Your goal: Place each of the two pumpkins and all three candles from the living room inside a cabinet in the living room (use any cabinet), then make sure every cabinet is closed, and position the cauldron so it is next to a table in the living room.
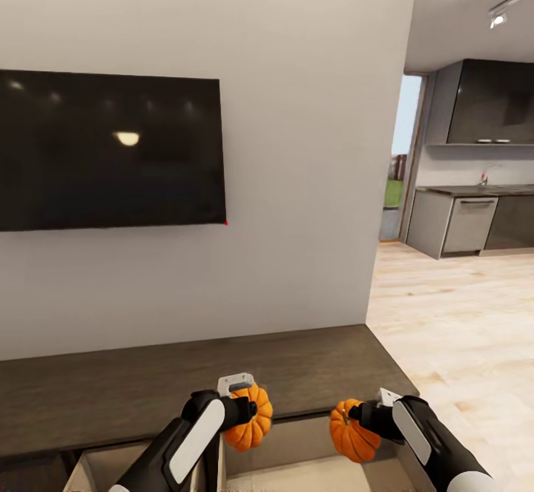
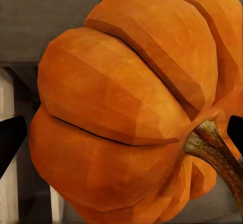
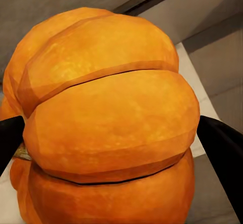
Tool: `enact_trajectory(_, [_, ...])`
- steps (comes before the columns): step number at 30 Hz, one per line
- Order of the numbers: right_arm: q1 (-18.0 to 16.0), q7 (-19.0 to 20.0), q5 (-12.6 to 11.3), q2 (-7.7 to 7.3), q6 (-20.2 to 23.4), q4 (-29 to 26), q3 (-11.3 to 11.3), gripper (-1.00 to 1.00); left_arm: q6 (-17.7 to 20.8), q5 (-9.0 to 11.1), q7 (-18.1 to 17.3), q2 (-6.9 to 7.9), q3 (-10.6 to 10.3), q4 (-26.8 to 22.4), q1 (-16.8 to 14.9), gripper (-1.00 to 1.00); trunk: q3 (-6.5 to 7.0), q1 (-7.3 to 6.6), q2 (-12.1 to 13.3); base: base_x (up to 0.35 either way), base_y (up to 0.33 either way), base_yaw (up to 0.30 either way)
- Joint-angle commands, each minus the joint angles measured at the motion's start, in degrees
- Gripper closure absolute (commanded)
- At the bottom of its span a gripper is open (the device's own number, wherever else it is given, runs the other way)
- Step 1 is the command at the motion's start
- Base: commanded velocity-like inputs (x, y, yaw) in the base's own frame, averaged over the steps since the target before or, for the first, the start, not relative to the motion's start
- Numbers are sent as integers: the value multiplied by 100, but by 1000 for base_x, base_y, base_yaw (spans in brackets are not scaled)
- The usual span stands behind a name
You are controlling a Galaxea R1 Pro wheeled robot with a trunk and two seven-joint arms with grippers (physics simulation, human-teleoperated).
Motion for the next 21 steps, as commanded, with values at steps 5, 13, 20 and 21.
enact_trajectory(5, [-4,-67,155,0,-11,-11,31,100,-31,55,59,-33,-11,245,-81,100,-96,110,-206,0,0,0])
enact_trajectory(13, [-46,-67,238,37,-32,-11,38,100,-40,33,56,-45,-14,385,-183,100,-240,285,-527,0,0,0])
enact_trajectory(20, [-48,-67,239,32,-32,-6,39,100,-6,34,30,-35,-17,258,-186,100,-366,439,-807,0,0,0])
enact_trajectory(21, [-48,-67,239,31,-32,-8,39,100,4,38,25,-35,-16,250,-186,100,-383,461,-848,0,0,0])
